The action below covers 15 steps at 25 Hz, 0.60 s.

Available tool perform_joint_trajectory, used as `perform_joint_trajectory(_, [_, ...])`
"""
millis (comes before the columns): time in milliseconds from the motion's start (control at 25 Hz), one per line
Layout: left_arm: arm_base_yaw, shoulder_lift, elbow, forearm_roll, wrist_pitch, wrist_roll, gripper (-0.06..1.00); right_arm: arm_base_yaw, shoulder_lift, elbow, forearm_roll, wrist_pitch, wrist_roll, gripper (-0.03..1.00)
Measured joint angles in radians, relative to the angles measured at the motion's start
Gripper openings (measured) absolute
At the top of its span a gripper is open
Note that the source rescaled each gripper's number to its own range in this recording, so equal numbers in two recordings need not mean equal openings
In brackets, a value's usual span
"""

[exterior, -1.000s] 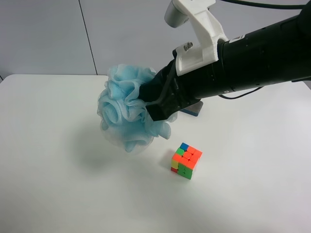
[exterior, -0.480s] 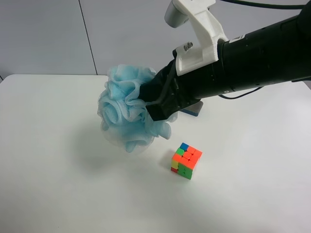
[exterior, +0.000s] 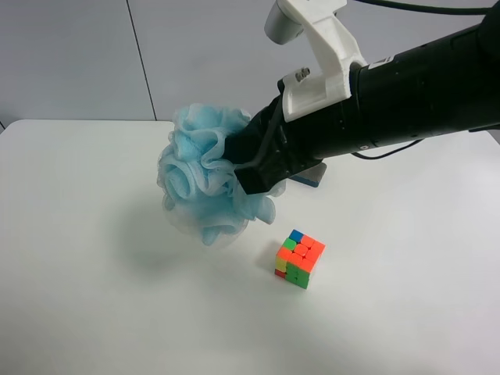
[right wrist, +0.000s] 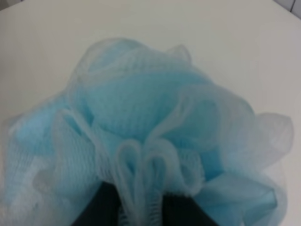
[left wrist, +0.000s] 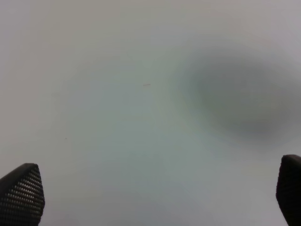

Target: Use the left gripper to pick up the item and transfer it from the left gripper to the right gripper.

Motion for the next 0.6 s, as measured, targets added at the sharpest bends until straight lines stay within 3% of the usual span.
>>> perform_joint_trajectory(200, [0.000, 0.000, 0.000, 0.005, -0.001, -0.001, 1.00, 0.000, 0.000, 0.000, -0.027, 0.002, 0.103, 0.00])
perform_joint_trajectory(360, [0.000, 0.000, 0.000, 0.005, -0.001, -0.001, 1.00, -0.009, 0.000, 0.000, -0.140, 0.015, 0.234, 0.00])
perform_joint_trajectory(600, [0.000, 0.000, 0.000, 0.006, -0.001, -0.002, 1.00, -0.128, 0.000, 0.000, -0.293, 0.121, 0.437, 0.00])
